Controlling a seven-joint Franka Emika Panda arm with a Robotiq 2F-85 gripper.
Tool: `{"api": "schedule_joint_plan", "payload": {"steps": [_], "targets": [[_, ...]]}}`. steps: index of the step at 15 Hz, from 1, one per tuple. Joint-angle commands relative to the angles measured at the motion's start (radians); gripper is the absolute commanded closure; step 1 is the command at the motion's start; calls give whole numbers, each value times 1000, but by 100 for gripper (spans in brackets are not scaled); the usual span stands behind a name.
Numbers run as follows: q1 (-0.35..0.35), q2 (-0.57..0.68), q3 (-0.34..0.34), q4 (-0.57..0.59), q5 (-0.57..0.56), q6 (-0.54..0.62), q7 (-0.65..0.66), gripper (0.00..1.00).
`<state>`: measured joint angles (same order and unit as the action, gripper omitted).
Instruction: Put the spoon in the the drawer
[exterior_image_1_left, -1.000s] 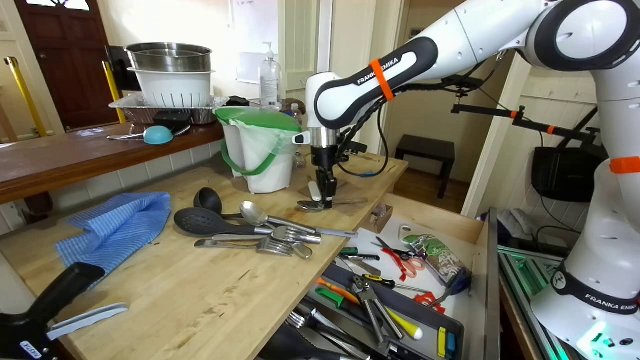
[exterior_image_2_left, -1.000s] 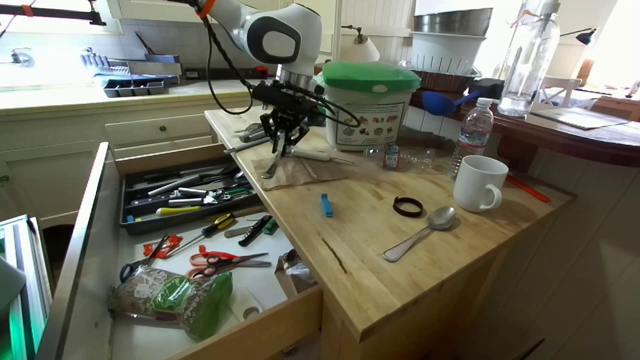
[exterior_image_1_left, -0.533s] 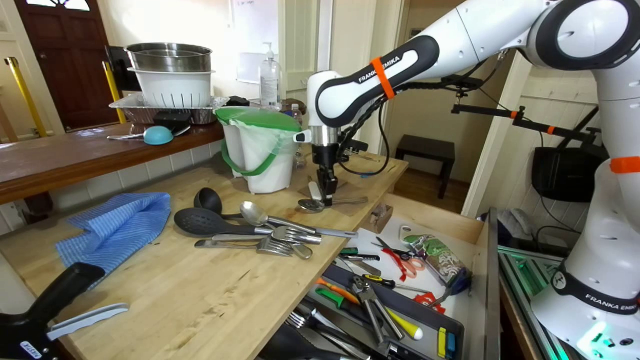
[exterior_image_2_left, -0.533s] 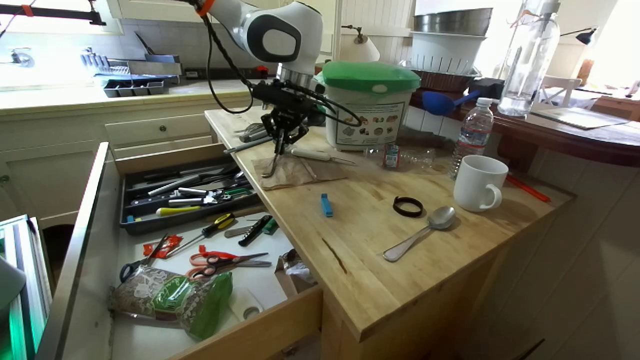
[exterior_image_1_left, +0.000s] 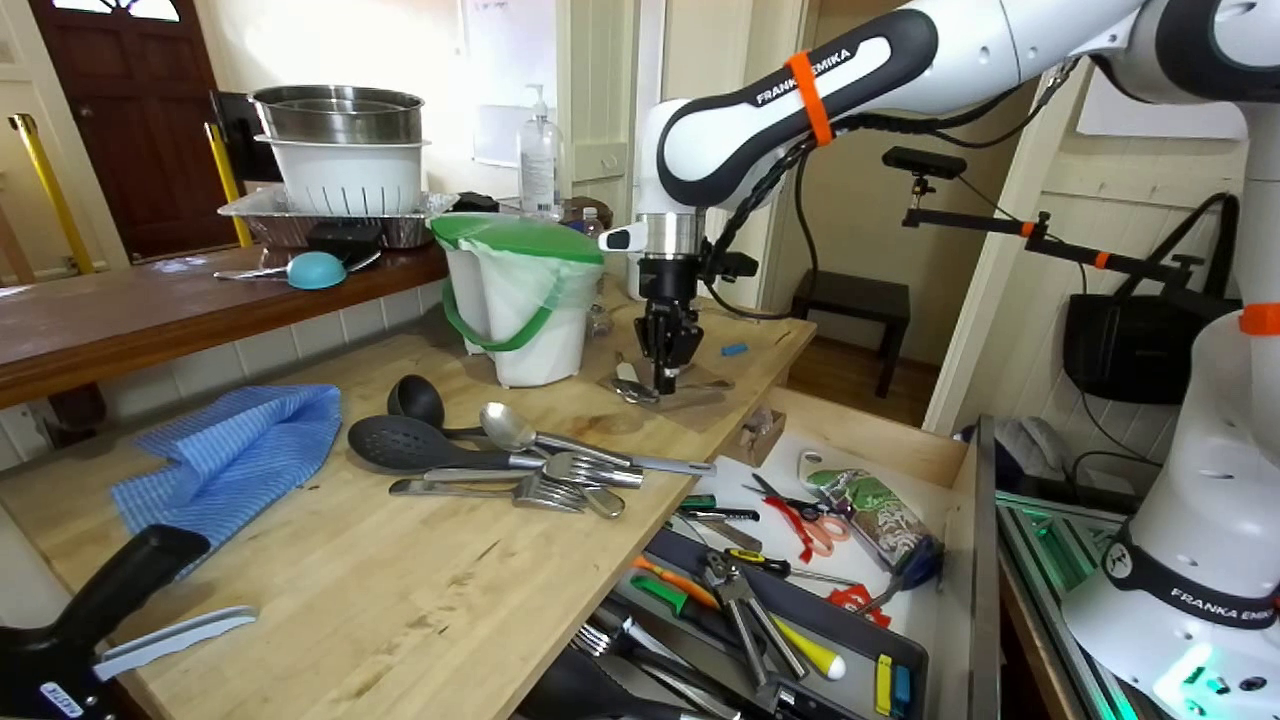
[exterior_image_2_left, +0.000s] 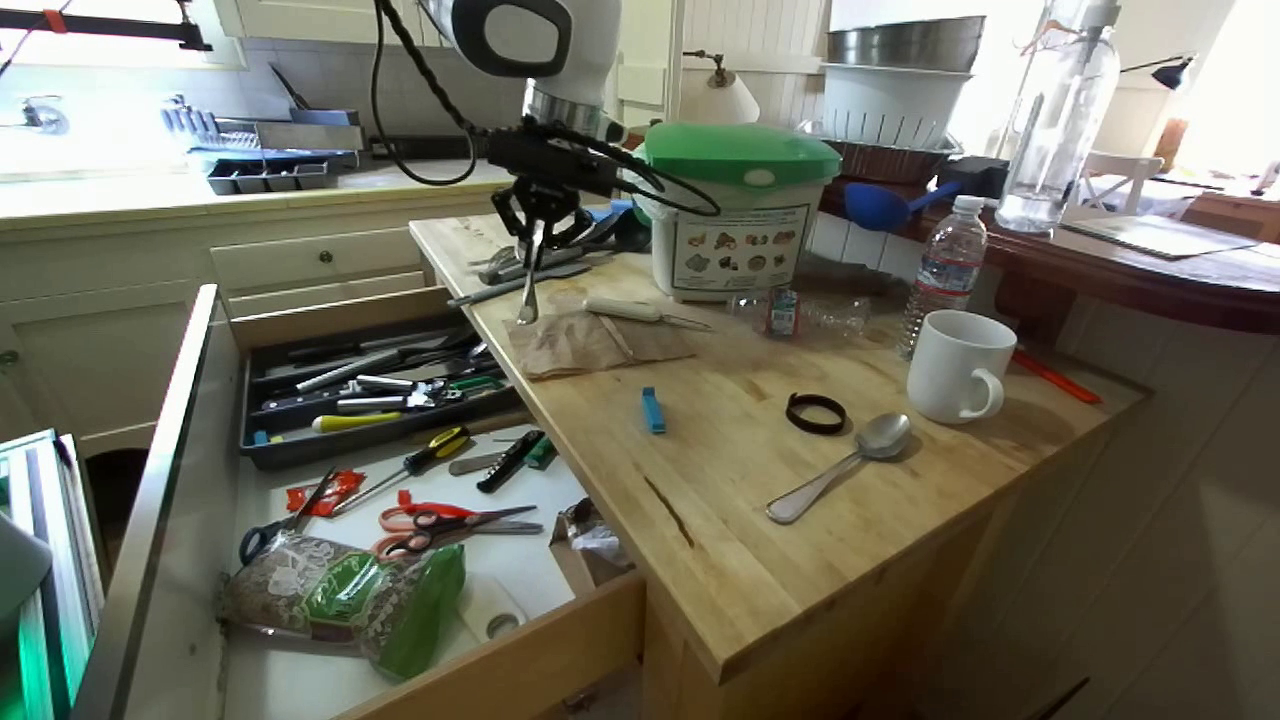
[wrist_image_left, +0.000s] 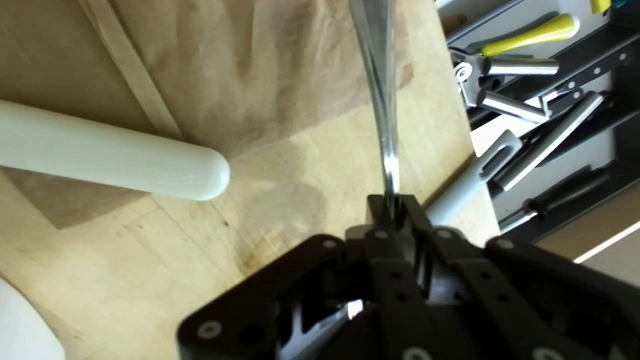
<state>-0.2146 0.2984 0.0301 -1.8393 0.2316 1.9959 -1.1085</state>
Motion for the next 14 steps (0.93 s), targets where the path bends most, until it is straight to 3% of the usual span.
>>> {"api": "schedule_joint_plan", "payload": {"steps": [1,6,10,14], "targets": [[19,-37,10,-45,56,-52,-75,98],[79,-32,43,-73,122,-49,-36,98],[146,-62,59,-131,104,-11,85,98],[186,-107,60,-173,8,-128,132,98]]}}
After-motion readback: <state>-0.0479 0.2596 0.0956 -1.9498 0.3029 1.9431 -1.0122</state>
